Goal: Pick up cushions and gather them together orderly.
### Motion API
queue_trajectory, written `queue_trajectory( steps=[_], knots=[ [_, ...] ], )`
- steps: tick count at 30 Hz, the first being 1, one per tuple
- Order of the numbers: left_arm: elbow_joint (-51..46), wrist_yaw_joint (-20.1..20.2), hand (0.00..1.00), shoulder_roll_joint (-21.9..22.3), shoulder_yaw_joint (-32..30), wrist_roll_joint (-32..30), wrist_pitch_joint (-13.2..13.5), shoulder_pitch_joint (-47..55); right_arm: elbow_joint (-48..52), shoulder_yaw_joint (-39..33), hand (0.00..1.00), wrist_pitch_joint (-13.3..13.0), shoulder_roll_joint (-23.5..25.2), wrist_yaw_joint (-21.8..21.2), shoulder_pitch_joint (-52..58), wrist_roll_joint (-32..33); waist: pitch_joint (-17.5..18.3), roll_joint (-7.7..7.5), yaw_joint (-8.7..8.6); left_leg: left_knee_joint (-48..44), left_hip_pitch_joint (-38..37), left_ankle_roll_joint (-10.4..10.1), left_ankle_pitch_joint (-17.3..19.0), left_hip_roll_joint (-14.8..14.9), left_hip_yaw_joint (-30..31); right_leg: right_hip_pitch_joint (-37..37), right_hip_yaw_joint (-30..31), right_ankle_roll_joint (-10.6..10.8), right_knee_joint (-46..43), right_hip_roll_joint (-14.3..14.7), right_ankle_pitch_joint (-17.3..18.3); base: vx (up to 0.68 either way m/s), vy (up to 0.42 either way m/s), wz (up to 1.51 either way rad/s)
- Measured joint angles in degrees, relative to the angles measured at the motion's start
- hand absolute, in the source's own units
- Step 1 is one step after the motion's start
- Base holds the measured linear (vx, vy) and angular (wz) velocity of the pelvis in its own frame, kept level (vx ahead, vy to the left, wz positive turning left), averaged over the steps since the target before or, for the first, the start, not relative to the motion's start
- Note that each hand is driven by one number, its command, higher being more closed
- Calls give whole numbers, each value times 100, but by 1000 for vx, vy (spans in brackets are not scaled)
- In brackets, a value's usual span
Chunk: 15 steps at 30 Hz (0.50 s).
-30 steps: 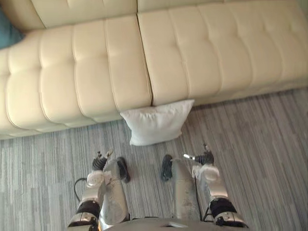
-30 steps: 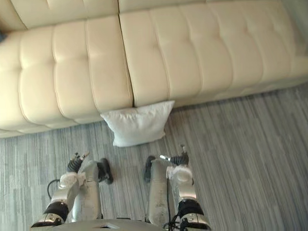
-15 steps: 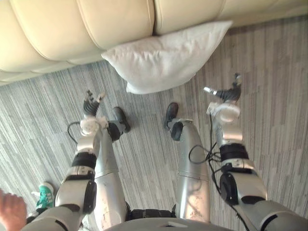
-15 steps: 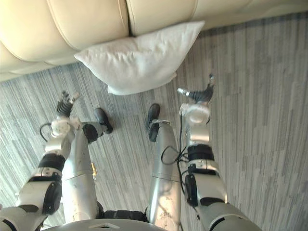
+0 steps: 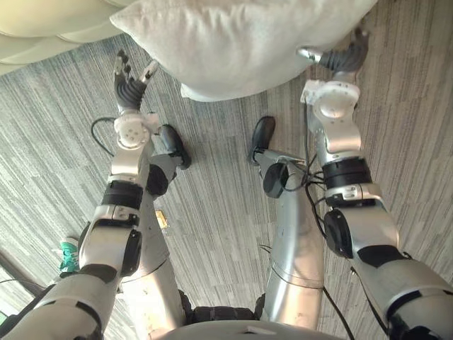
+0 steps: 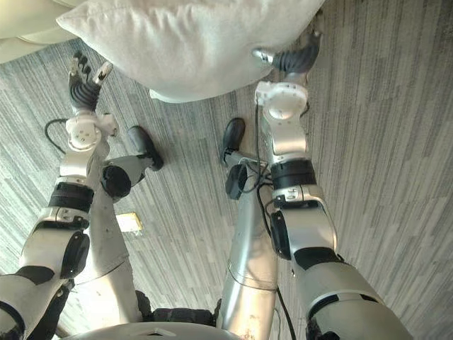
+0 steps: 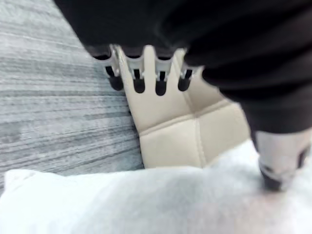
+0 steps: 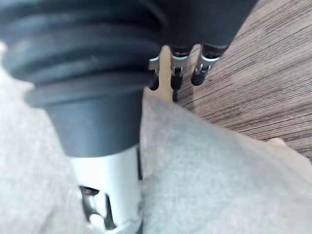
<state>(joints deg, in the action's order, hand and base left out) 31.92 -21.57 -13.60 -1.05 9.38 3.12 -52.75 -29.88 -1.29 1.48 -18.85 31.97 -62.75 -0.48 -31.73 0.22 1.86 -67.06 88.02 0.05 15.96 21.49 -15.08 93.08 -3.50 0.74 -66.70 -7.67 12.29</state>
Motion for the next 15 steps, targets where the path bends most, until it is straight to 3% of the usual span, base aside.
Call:
queue_trajectory(
  steps=[1,8,15],
  knots=[
    [-1,-36,100,2,43,-71,0,-61,18,58,100,5,-1,42,-53,-7,-1,-2,-10,-41,67,5,3,4,21,58,-2,3,-39,0,3,-40,23,-1],
    [-313,-430,100,154,428,-351,-67,-217,554,310,100,134,208,561,-144,-446,-17,-4,-82,-119,285,0,-4,2,85,228,-21,-77,-67,4,-26,-22,17,0],
    [-726,-682,100,320,797,-400,-81,-207,1166,556,100,256,495,751,-29,-745,-15,-4,-178,-115,287,10,-17,5,86,219,-27,-59,-40,14,-62,-3,5,0]
  ],
)
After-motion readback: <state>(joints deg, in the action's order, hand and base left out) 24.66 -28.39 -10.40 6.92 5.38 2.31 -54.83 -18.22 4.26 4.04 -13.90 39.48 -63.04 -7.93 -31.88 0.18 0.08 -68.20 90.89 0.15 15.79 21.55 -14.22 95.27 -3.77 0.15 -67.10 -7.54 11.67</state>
